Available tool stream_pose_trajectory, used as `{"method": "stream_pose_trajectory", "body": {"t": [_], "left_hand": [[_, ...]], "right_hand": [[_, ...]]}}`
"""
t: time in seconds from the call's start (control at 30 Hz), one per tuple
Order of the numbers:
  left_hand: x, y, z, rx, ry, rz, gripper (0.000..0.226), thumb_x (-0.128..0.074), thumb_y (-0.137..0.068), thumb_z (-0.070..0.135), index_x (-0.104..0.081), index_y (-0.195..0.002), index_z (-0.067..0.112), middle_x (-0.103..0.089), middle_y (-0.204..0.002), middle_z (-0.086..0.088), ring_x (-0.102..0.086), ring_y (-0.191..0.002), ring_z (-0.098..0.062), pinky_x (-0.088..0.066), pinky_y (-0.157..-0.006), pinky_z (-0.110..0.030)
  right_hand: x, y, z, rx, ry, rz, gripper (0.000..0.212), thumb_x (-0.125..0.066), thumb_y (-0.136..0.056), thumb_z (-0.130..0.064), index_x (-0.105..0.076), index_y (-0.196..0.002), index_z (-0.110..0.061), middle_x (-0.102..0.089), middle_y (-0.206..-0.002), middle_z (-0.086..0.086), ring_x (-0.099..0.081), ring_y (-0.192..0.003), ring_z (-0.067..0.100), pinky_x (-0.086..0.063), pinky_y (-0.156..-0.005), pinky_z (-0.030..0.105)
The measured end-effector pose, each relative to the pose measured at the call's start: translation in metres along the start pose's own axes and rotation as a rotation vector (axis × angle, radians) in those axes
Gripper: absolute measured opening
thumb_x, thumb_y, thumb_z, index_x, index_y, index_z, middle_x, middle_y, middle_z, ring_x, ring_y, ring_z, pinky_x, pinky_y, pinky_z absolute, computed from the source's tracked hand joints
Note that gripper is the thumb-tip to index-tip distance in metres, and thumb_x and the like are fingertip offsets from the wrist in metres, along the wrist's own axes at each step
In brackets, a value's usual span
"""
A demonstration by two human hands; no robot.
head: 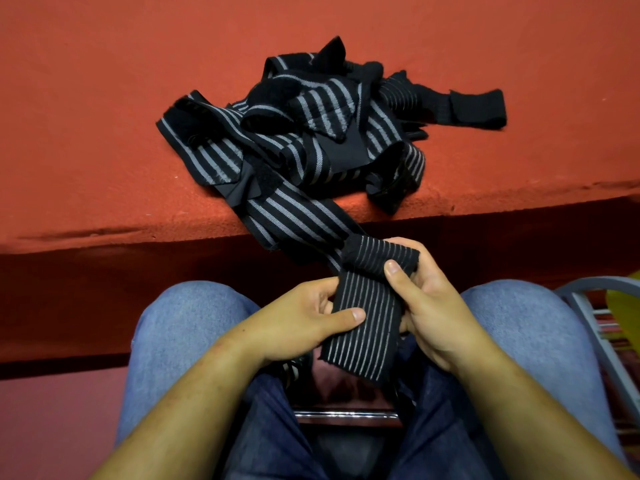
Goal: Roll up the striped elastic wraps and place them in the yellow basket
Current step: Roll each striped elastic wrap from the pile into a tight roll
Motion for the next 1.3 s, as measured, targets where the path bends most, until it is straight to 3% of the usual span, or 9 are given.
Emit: {"method": "stream_pose_trajectory", "body": {"t": [0.17,0.23,0.4,0.53,0.7,0.87,1.07,1.2,1.3], "left_hand": [[-0.003,0.001,0.001,-0.001,0.118,-0.024,0.028,-0.056,-0.106,0.009,-0.058,-0.134,0.008,-0.074,-0.121,-0.01,-0.072,-0.106,-0.018,-0.057,-0.088,-0.028],[-0.005,0.001,-0.001,0.005,0.117,-0.043,0.024,-0.055,-0.107,0.009,-0.06,-0.129,0.004,-0.074,-0.119,-0.009,-0.071,-0.108,-0.019,-0.056,-0.094,-0.032],[-0.005,0.002,0.0,0.023,0.13,-0.016,0.021,-0.055,-0.106,0.01,-0.062,-0.126,0.004,-0.078,-0.104,-0.001,-0.074,-0.094,-0.008,-0.056,-0.081,-0.02],[0.009,0.001,0.003,-0.024,0.004,0.121,0.027,-0.061,-0.104,0.027,-0.065,-0.13,0.02,-0.076,-0.121,0.001,-0.07,-0.117,-0.011,-0.052,-0.104,-0.029],[0.03,0.003,0.015,-0.12,-0.001,0.357,0.027,-0.059,-0.103,0.03,-0.065,-0.129,0.028,-0.076,-0.101,-0.004,-0.067,-0.093,0.003,-0.049,-0.082,-0.015],[0.032,0.001,0.01,-0.13,0.013,0.341,0.039,-0.063,-0.097,0.053,-0.062,-0.132,0.037,-0.07,-0.094,-0.019,-0.061,-0.082,-0.013,-0.049,-0.074,-0.029],[0.031,0.003,0.015,-0.162,0.054,0.353,0.025,-0.058,-0.103,0.024,-0.064,-0.127,0.019,-0.074,-0.078,0.009,-0.066,-0.072,0.003,-0.047,-0.067,-0.011],[0.029,0.004,0.014,-0.135,0.009,0.331,0.033,-0.057,-0.102,0.037,-0.06,-0.131,0.022,-0.077,-0.099,0.004,-0.071,-0.093,-0.005,-0.052,-0.081,-0.02],[0.024,0.005,0.007,-0.107,-0.171,0.31,0.044,-0.045,-0.102,0.062,-0.049,-0.14,0.04,-0.07,-0.123,0.011,-0.065,-0.115,-0.002,-0.049,-0.102,-0.031]], "right_hand": [[0.002,-0.002,-0.001,0.046,-0.003,0.02,0.035,-0.062,-0.095,-0.034,-0.06,-0.13,-0.031,-0.072,-0.122,0.004,-0.071,-0.11,0.022,-0.06,-0.086,0.04],[0.006,-0.003,-0.002,0.071,-0.018,0.055,0.032,-0.064,-0.095,-0.033,-0.062,-0.127,-0.033,-0.071,-0.123,0.004,-0.069,-0.115,0.022,-0.057,-0.098,0.045],[0.01,-0.005,-0.003,0.076,-0.04,0.08,0.034,-0.066,-0.094,-0.034,-0.062,-0.128,-0.035,-0.07,-0.126,0.007,-0.068,-0.119,0.028,-0.057,-0.1,0.048],[0.006,-0.006,-0.001,0.071,-0.052,0.057,0.037,-0.066,-0.093,-0.032,-0.062,-0.129,-0.031,-0.07,-0.127,0.007,-0.068,-0.121,0.027,-0.056,-0.1,0.044],[0.001,-0.007,0.0,0.062,0.029,0.0,0.032,-0.063,-0.099,-0.022,-0.061,-0.131,-0.029,-0.07,-0.126,0.008,-0.067,-0.116,0.021,-0.054,-0.102,0.042],[-0.007,-0.004,0.002,0.043,0.095,-0.073,0.032,-0.061,-0.103,-0.015,-0.061,-0.128,-0.035,-0.071,-0.122,0.007,-0.068,-0.113,0.018,-0.055,-0.099,0.038],[-0.012,-0.004,0.008,-0.027,0.077,-0.133,0.032,-0.065,-0.101,-0.025,-0.061,-0.129,-0.041,-0.069,-0.127,0.006,-0.068,-0.115,0.019,-0.055,-0.098,0.04],[-0.012,-0.003,0.011,-0.06,0.039,-0.136,0.035,-0.066,-0.094,-0.039,-0.061,-0.129,-0.042,-0.071,-0.124,0.0,-0.07,-0.113,0.02,-0.058,-0.094,0.042],[-0.015,-0.001,0.011,-0.052,0.077,-0.156,0.039,-0.065,-0.089,-0.045,-0.06,-0.128,-0.043,-0.072,-0.119,-0.005,-0.071,-0.11,0.019,-0.058,-0.088,0.038]]}}
Point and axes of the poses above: each hand's wrist, its own y-axis away from the middle knuckle, its own x-axis out of the back of the hand, z = x × y, the point moved 8 cm from there along -y, towards the middle knuckle
